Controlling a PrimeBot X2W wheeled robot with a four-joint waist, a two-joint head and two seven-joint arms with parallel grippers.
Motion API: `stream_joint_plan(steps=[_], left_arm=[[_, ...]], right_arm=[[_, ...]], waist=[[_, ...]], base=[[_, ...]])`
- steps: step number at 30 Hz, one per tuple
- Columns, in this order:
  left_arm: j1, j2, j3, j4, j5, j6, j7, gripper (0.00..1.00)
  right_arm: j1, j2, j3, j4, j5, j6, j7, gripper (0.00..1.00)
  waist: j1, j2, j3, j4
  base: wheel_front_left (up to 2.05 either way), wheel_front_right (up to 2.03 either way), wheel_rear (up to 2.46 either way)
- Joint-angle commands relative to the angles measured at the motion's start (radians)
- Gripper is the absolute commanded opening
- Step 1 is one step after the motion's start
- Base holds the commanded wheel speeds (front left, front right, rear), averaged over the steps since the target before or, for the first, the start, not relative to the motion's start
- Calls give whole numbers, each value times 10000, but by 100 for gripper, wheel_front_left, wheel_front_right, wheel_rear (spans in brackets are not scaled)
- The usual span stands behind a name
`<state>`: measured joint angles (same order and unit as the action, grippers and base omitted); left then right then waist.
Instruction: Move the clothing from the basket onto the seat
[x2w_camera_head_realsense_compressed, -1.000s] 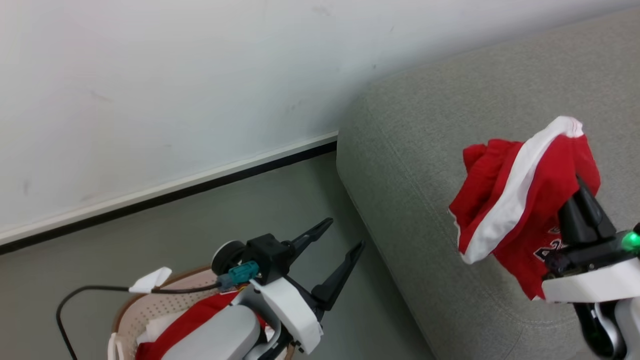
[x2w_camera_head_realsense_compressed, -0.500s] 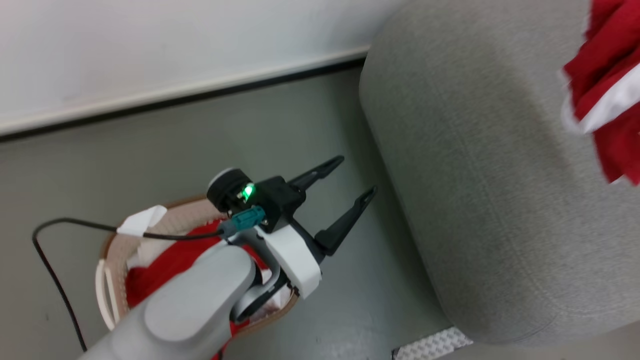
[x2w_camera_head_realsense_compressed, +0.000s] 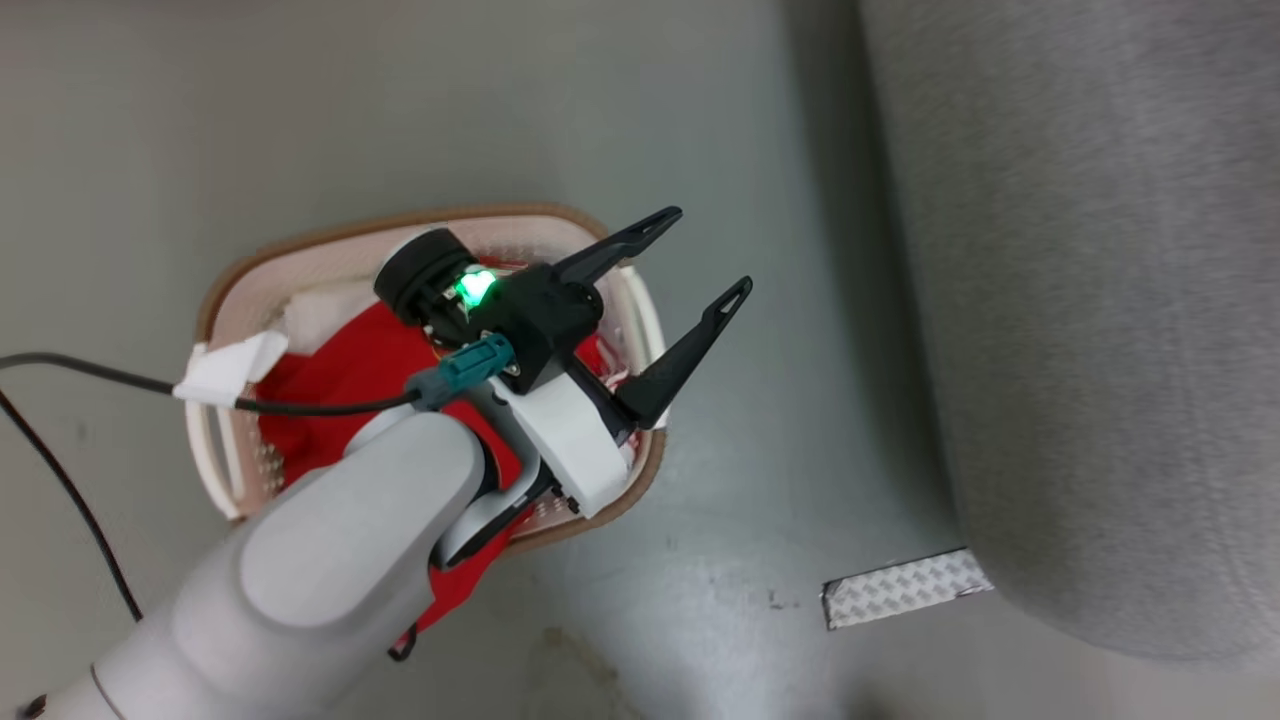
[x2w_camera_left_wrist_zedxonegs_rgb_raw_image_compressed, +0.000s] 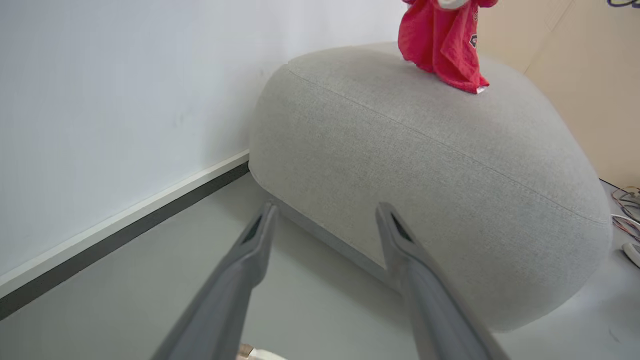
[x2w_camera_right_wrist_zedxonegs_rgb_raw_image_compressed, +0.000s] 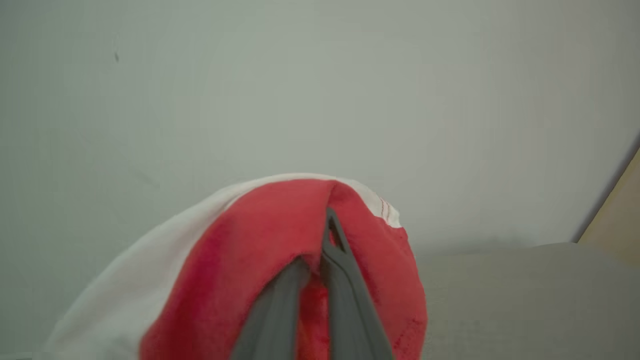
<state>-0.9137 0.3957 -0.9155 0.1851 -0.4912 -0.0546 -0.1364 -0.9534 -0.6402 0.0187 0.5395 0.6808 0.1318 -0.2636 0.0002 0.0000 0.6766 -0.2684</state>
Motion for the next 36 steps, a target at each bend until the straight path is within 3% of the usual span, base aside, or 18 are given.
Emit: stream_joint_plan(steps=[1, 7, 18, 19, 20, 21, 28, 36], left_arm=[[-125, 93, 30, -45, 193, 5, 11, 100], [-146, 156, 76, -83, 129, 106, -66, 100], [11, 96, 71, 138, -65, 186, -274, 100], [18, 82, 65, 159, -71, 196, -299, 100], [24, 62, 61, 188, -93, 200, -325, 100], [35, 47, 57, 223, -108, 203, -357, 100], [238, -141, 26, 564, -250, 189, -583, 100], [1017, -374, 200, 1180, -709, 262, -1075, 100]], right_arm=[[-108, -98, 102, 341, 96, -22, 118, 0], [-605, -459, 893, 1811, 301, -23, 621, 0], [-1097, -504, 1909, 3708, 1001, -22, 3344, 0], [-1133, -524, 1982, 3775, 1045, -22, 3478, 10], [-1173, -564, 2054, 3819, 1085, -22, 3581, 45], [-1200, -616, 2129, 3854, 1107, -22, 3656, 100], [-1189, -773, 2632, 3982, 1367, -22, 3992, 100], [-228, -967, 3518, 3865, 1700, -22, 4788, 100]], waist=[[-2, 0, 348, 332], [-2, 0, 505, 509], [-2, 0, 274, 737], [-2, 0, 227, 754], [-2, 0, 177, 771], [-2, 0, 120, 782], [-2, 0, -529, 787], [-2, 0, -2233, 791]], base=[[0, 0, 0], [0, 0, 0], [0, 0, 0], [0, 0, 0], [0, 0, 0], [0, 0, 0], [0, 0, 0], [0, 0, 0]])
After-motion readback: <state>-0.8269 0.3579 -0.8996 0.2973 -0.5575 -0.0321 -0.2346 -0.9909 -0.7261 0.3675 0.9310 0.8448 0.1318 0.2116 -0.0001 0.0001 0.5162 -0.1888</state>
